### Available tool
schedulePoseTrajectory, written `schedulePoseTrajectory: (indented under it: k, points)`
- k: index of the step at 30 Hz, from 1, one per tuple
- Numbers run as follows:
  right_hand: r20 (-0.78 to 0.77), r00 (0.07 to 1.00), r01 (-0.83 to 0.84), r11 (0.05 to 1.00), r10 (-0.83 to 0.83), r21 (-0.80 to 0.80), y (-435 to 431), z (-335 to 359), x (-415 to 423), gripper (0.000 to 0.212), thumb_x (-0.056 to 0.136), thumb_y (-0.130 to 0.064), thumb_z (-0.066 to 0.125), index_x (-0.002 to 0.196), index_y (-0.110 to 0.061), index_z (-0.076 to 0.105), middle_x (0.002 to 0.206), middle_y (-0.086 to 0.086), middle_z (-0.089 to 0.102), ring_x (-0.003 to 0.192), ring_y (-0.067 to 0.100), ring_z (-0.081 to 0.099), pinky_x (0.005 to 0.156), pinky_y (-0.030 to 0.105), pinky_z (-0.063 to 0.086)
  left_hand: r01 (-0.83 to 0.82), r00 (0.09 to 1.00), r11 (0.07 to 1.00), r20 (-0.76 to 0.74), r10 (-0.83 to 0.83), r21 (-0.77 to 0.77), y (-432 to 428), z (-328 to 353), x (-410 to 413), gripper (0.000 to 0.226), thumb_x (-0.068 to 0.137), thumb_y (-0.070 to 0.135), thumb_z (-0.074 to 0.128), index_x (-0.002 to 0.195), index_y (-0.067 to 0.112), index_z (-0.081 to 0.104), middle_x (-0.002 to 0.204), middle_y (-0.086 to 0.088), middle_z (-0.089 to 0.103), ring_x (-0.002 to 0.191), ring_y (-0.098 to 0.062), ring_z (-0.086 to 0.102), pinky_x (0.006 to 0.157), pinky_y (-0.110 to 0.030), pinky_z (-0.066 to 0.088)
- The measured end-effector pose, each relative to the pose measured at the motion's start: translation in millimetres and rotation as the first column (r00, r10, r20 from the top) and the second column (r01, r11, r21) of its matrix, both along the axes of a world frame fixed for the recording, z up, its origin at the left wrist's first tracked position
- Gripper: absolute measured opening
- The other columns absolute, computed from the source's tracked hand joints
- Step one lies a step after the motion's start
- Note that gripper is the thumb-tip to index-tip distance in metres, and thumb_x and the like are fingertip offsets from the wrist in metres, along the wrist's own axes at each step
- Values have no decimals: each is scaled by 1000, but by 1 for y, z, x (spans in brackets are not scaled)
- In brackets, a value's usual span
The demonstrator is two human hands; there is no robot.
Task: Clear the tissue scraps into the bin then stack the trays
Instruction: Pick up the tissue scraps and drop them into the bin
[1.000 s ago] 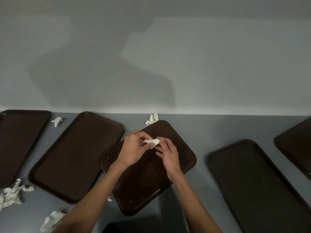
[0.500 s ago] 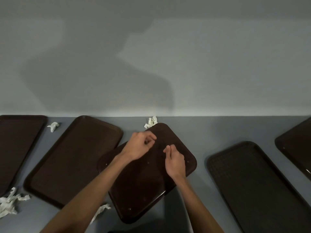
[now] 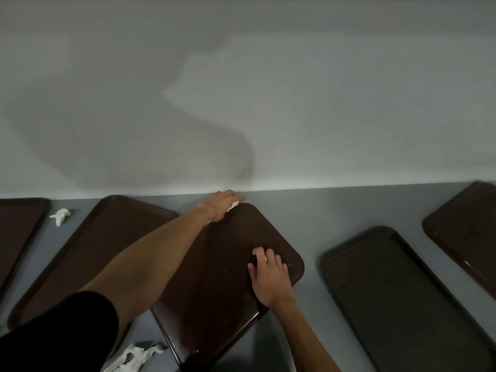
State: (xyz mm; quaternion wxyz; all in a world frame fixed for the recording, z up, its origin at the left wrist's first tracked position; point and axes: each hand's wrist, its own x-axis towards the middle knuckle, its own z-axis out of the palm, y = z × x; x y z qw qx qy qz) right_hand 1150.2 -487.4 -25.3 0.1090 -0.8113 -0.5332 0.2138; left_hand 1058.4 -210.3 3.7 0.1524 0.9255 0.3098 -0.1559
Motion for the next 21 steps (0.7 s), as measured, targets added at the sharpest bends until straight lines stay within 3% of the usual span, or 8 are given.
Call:
schedulePoseTrajectory:
  k: [3,6,11,16,21]
  points:
    - [-20,1000,-8,1000,7,-6,-2,3,3,37,108,-48,40,142,-34,38,133,-4,49,122,22,50,107,48,43,-109,990,994,87,110,-21,-3,-7,-2,51,95,-6,59,140,18,59,147,-8,52,132,-30,53,111,-33,40]
    - [-38,999,-10,1000,10,-19,-3,5,3,38,108,-48,41,143,-35,37,135,-4,48,124,21,49,110,48,41,-271,954,961,116,276,-55,-9,-10,-8,25,98,8,62,123,11,67,131,-11,59,116,-29,59,97,-33,46]
    - [-53,999,4,1000,-4,-5,-3,8,2,32,107,-48,43,137,-36,39,129,-5,48,120,21,50,108,50,43,-459,842,863,208,498,-211,-26,3,-21,26,103,22,59,126,12,67,128,-14,64,117,-32,62,98,-38,48]
    - [-212,970,124,992,-116,27,-1,18,4,20,106,-47,47,118,-33,40,119,-6,54,113,21,55,97,43,45,-411,818,876,321,477,-254,-73,20,-40,31,109,22,45,137,16,58,125,-12,58,116,-30,58,104,-40,44]
    - [-342,907,283,957,-246,62,-21,40,6,14,104,-38,51,109,-30,41,117,-5,57,109,20,54,98,44,46,-437,726,812,382,572,-387,-133,37,-54,24,110,28,34,102,16,54,95,-2,54,86,-27,61,86,-50,55]
